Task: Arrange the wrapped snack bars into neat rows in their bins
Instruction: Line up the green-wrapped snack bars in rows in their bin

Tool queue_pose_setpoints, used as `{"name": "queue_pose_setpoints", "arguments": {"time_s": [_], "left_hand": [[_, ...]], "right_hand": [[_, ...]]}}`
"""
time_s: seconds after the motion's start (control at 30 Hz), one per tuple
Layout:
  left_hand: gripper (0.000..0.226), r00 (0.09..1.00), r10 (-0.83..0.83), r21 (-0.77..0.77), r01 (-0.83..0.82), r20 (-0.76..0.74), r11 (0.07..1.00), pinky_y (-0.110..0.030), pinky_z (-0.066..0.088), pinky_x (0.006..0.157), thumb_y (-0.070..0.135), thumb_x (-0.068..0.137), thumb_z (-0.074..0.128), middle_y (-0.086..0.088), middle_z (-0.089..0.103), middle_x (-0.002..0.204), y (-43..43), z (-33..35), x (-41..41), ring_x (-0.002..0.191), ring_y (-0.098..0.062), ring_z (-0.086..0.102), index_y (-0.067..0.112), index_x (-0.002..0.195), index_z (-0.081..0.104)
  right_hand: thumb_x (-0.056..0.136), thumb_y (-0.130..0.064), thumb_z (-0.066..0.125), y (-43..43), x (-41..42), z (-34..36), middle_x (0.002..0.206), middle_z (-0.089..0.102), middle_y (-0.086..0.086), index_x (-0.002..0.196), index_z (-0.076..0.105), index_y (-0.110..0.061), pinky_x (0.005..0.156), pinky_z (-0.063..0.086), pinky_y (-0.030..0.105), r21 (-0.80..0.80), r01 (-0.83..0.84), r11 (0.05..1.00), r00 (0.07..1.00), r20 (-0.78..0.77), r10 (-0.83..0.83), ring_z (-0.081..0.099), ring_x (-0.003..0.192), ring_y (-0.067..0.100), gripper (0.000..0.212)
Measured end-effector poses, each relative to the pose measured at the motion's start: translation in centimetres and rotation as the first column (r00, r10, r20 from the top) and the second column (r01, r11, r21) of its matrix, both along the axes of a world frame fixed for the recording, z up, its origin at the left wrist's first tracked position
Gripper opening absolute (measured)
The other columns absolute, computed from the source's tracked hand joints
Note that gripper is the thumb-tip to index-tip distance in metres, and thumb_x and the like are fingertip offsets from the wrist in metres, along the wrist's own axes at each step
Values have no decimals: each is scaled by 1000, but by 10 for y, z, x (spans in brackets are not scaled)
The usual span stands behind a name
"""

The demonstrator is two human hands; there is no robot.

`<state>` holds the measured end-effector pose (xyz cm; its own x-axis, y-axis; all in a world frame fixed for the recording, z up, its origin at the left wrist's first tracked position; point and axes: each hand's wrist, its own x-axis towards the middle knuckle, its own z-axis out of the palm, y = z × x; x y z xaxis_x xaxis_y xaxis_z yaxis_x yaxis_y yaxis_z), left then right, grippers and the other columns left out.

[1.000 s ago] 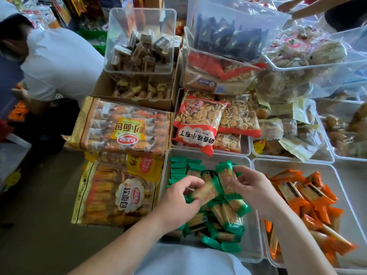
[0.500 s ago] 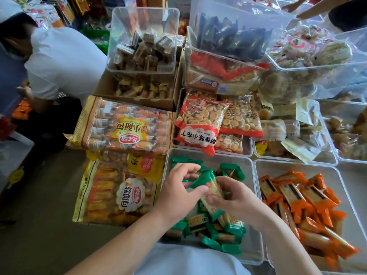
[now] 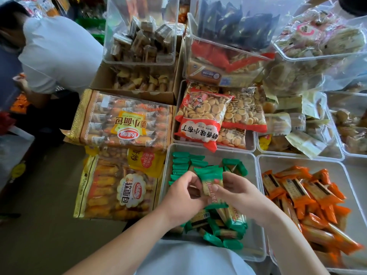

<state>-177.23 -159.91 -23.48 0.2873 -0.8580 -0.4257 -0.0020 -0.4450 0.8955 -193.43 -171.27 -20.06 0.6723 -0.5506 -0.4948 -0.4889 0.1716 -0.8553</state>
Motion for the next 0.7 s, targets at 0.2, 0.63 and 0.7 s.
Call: {"name": "queue_pose_setpoints", "arguments": {"time_s": [0.2, 0.63, 0.7], "left_hand": [[32, 994, -90, 34, 88, 62, 996, -43, 61, 89, 25, 80, 87, 12, 74, 97, -1, -12, 6, 97, -11, 72, 36, 90, 58], [31, 977, 73, 128, -101, 202, 987, -10, 54, 86, 18, 101, 65, 15, 59, 128, 6, -25, 44, 111, 3, 62, 31, 128, 57], [32, 977, 82, 140, -110, 195, 984, -3, 50, 79, 19, 101, 64, 16, 59, 128, 8, -24, 45, 108, 5, 62, 30, 131, 57]], "right_hand": [[91, -14, 78, -20, 5, -7, 123, 71, -13, 141, 60, -26, 95, 59, 28, -160, -89, 983, 992, -100, 74, 71, 106, 3, 54], [91, -16, 77, -22, 58, -113, 125, 46, 0, 137, 57, -18, 105, 50, 32, -376, -119, 919, 947, -320, -8, 54, 119, 23, 51], [89, -13, 77, -17, 61, -123, 122, 42, 2, 137, 59, -20, 102, 53, 38, -484, -127, 866, 939, -340, -52, 55, 116, 29, 51]]}}
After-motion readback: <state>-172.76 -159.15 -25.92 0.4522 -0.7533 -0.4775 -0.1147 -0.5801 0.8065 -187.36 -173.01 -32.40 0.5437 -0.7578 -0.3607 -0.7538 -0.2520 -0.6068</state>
